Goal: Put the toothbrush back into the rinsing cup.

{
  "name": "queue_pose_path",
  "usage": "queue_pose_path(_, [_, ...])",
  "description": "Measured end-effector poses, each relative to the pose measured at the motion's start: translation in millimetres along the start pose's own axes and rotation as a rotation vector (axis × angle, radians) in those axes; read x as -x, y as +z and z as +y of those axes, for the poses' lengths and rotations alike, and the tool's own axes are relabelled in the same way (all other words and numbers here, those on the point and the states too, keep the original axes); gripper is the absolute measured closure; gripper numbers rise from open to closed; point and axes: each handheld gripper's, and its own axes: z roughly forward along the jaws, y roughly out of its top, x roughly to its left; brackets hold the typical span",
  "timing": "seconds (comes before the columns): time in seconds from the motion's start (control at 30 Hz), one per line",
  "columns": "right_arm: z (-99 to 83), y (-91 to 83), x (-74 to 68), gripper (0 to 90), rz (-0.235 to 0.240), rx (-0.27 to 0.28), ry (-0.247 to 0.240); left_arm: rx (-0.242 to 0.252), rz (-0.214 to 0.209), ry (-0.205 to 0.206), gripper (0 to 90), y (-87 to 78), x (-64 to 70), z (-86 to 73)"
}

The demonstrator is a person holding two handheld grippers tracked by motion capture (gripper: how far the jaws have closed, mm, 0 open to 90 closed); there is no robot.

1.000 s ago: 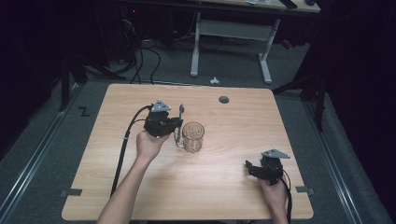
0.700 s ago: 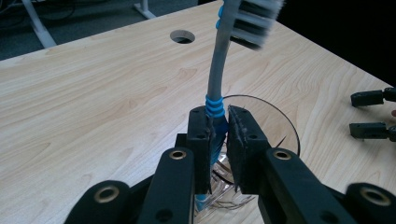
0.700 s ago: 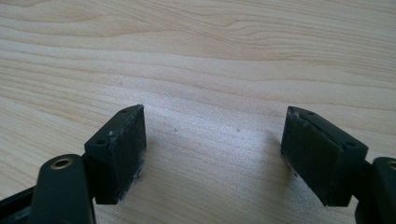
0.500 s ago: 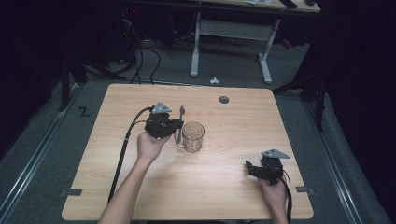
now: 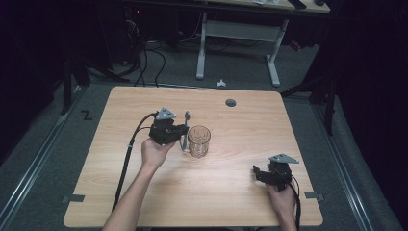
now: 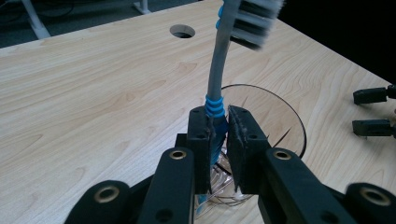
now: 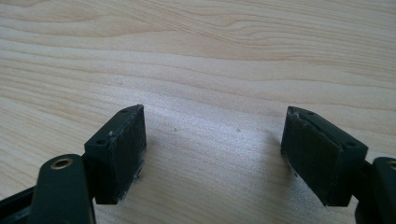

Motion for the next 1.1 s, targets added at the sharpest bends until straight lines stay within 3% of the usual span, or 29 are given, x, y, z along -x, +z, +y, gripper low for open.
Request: queue_pose_path(1.1, [0.0,0.0,0.0,22.3,0.000,0.000,0.000,-0.025,0.010,-0.019,79.0,6.1,-2.9,-9.9])
